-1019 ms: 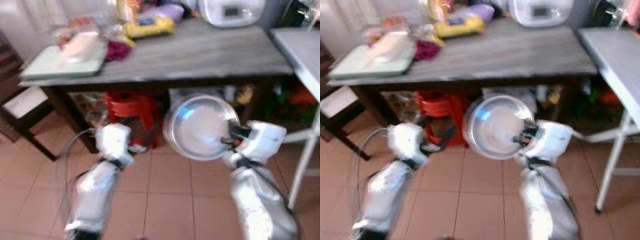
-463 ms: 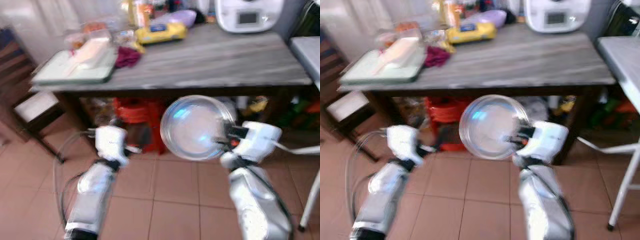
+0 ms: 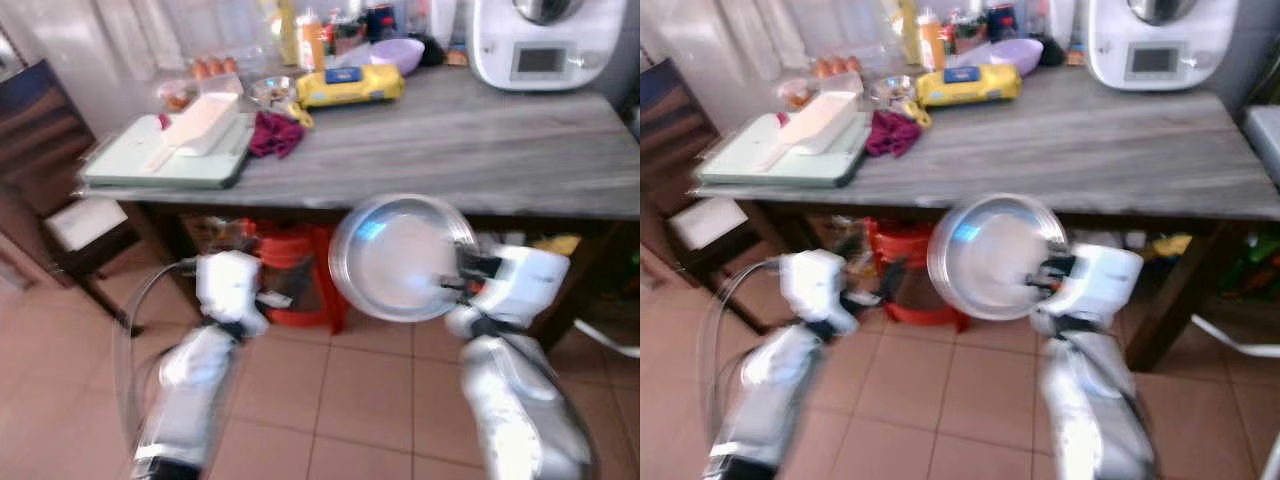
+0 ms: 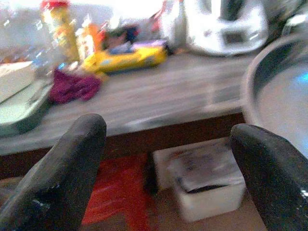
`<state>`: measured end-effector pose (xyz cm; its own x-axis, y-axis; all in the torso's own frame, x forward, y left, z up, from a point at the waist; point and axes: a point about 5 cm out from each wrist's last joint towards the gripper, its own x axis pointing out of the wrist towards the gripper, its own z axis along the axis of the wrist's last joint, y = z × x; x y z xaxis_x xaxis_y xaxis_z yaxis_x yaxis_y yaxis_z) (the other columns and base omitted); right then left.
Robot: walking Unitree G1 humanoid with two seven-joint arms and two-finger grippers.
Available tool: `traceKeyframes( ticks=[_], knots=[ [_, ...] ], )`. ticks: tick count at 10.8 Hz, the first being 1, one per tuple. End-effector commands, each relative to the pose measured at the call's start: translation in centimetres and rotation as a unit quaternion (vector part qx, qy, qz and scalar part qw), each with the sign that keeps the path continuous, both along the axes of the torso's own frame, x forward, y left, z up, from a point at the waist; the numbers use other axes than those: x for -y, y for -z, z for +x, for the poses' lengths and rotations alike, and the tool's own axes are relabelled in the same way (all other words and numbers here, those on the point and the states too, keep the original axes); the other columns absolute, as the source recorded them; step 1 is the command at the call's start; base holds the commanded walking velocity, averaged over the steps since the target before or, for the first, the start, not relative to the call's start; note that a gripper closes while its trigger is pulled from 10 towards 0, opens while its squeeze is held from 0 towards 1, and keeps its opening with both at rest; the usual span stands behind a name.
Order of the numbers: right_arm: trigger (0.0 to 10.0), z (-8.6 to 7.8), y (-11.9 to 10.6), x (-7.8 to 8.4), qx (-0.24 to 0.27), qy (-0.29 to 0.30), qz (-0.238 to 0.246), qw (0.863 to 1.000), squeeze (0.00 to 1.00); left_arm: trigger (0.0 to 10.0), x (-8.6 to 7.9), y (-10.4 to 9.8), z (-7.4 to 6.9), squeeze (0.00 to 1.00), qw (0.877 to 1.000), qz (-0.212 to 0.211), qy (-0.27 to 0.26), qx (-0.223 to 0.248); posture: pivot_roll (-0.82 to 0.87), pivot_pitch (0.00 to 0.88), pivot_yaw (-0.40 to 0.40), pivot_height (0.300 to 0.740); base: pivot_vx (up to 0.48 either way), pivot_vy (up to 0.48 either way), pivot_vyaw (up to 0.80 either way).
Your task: Setting the table
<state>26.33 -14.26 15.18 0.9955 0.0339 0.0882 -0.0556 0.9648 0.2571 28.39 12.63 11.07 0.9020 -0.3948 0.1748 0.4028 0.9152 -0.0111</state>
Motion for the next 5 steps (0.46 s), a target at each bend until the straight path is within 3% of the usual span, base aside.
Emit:
traceKeyframes(
  ticks=[1, 5],
  knots=[
    [10.0, -0.01, -0.52, 0.51, 0.013, 0.008, -0.001, 1.000, 0.00, 10.0, 0.63, -0.52, 0.09, 0.00, 1.000, 0.000, 0.013, 0.012, -0.10, 0.088, 0.129, 0.740, 0.480, 0.000, 0.00],
    [10.0, -0.09, -0.58, 0.70, 0.014, 0.017, 0.004, 1.000, 0.00, 10.0, 0.86, -0.47, 0.01, 0.00, 1.000, 0.001, 0.018, 0.012, -0.11, 0.092, 0.129, 0.740, 0.480, 0.000, 0.00]
  ],
)
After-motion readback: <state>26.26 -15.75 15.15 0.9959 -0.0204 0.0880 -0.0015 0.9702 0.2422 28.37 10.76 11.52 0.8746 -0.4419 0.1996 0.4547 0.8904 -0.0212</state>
